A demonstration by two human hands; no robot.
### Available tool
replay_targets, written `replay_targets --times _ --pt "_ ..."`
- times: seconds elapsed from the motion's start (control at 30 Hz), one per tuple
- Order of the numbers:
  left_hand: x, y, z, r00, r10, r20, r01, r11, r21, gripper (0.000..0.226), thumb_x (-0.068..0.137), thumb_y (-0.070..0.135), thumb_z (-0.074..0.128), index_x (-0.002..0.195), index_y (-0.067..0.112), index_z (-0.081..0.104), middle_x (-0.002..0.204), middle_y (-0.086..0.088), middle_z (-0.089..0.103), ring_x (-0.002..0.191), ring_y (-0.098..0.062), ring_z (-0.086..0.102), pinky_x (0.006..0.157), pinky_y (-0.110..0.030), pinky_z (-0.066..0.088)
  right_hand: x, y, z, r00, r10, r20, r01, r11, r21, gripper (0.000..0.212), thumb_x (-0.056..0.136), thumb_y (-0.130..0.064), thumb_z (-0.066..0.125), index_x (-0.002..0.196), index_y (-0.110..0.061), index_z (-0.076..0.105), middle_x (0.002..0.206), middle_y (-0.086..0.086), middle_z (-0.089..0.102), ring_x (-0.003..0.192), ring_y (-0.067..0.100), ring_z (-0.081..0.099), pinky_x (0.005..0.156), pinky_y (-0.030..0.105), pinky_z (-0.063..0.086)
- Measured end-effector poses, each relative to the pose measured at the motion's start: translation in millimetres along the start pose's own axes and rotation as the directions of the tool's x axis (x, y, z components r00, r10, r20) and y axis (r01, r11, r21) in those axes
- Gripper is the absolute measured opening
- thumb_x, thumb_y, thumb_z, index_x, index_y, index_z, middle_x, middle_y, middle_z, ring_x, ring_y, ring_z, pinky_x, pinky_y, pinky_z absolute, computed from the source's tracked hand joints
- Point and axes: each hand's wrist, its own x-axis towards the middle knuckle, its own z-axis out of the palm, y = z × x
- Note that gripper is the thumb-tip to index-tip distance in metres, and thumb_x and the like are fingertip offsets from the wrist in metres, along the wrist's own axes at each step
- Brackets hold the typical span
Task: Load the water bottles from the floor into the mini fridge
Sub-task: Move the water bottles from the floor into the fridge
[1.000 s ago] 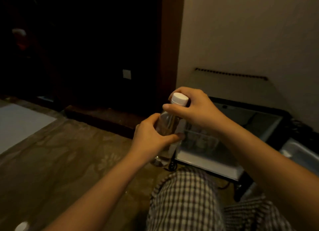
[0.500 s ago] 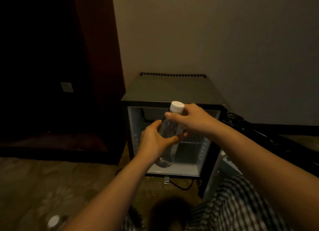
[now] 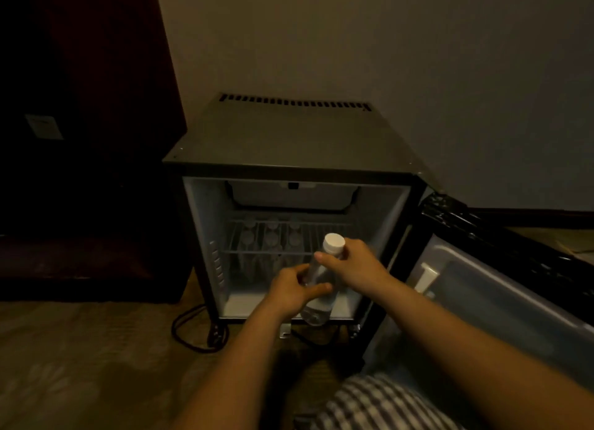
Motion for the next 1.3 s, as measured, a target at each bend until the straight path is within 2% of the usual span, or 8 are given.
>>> replay_targets --times 0.17,0.27,0.43,0.63,0.8,1.03,1.13,1.3 --pt "34.0 -43.4 7.1 0.996 -0.093 -0.006 0.092 0.991 -0.094 0.041 0.083 0.017 0.066 0.122 0.006 0.057 0.105 -0.003 0.063 0.091 -0.008 0.055 0.068 -0.005 0.046 24.5 37.5 34.1 0.995 0.083 -0.052 -0.078 0.993 0.094 0.016 0.082 -0.028 0.068 0.088 -0.016 0.059 0.089 0.004 0.064 0.093 0.023 0.062 0.077 0.033 0.047" --pt "53.6 -67.2 13.1 0.988 -0.157 0.0 0.156 0.982 -0.104 0.042 0.085 0.024 0.063 0.124 0.009 0.058 0.123 -0.011 0.063 0.109 -0.021 0.06 0.097 -0.036 0.05 36.6 55.1 51.7 0.987 0.148 -0.069 -0.142 0.986 0.083 0.027 0.082 -0.028 0.068 0.102 -0.01 0.064 0.102 0.01 0.067 0.098 0.024 0.061 0.08 0.03 0.045" --pt "71.8 -82.8 25.0 0.965 -0.255 0.052 0.26 0.94 -0.221 0.031 0.095 0.024 0.046 0.116 0.008 0.062 0.109 -0.012 0.065 0.094 -0.02 0.058 0.068 -0.022 0.045 52.7 81.3 71.2 0.973 0.224 -0.062 -0.22 0.973 0.067 0.033 0.083 -0.026 0.067 0.11 -0.007 0.061 0.111 0.011 0.066 0.107 0.025 0.06 0.079 0.024 0.038" --pt "92.6 -92.1 37.3 0.938 -0.342 0.057 0.34 0.875 -0.346 0.025 0.095 0.021 0.044 0.113 0.023 0.061 0.121 -0.012 0.063 0.107 -0.024 0.06 0.096 -0.033 0.048 71.1 102.8 88.6 0.949 0.288 -0.129 -0.288 0.957 0.022 0.04 0.082 -0.032 0.068 0.114 -0.009 0.061 0.115 0.011 0.066 0.11 0.026 0.06 0.088 0.027 0.042" --pt "106.6 -98.2 43.2 0.939 -0.344 0.011 0.319 0.859 -0.399 0.036 0.098 0.017 0.037 0.133 0.019 0.047 0.128 -0.012 0.056 0.108 -0.02 0.055 0.094 -0.029 0.042 81.0 112.0 102.9 0.945 0.272 -0.18 -0.263 0.962 0.072 0.034 0.081 -0.028 0.069 0.11 -0.011 0.064 0.11 0.008 0.068 0.105 0.022 0.062 0.084 0.024 0.042" --pt "115.6 -107.8 45.7 0.942 -0.335 0.018 0.298 0.812 -0.501 0.036 0.098 0.012 0.034 0.131 0.014 0.048 0.129 -0.019 0.055 0.11 -0.022 0.056 0.087 -0.029 0.045 85.5 122.8 111.5 0.93 0.35 -0.113 -0.315 0.917 0.243 0.035 0.081 -0.02 0.069 0.114 -0.011 0.061 0.106 0.004 0.066 0.102 0.017 0.061 0.087 0.028 0.046" --pt "119.2 -113.2 48.1 0.934 -0.357 0.023 0.315 0.79 -0.526 0.034 0.097 0.014 0.035 0.128 0.012 0.05 0.13 -0.02 0.055 0.107 -0.021 0.055 0.075 -0.022 0.045 71.5 131.7 124.2 0.908 0.402 -0.116 -0.348 0.88 0.324 0.035 0.082 -0.016 0.068 0.115 -0.011 0.057 0.1 0.001 0.062 0.102 0.02 0.061 0.084 0.026 0.044" --pt "133.4 -125.0 52.2 0.9 -0.432 0.049 0.384 0.736 -0.558 0.035 0.097 0.02 0.038 0.125 0.005 0.053 0.132 -0.025 0.05 0.121 -0.035 0.05 0.101 -0.044 0.038 71.5 147.0 143.2 0.879 0.473 -0.06 -0.352 0.729 0.587 0.021 0.09 -0.011 0.056 0.092 -0.031 0.056 0.09 -0.004 0.064 0.092 0.018 0.062 0.086 0.033 0.047"
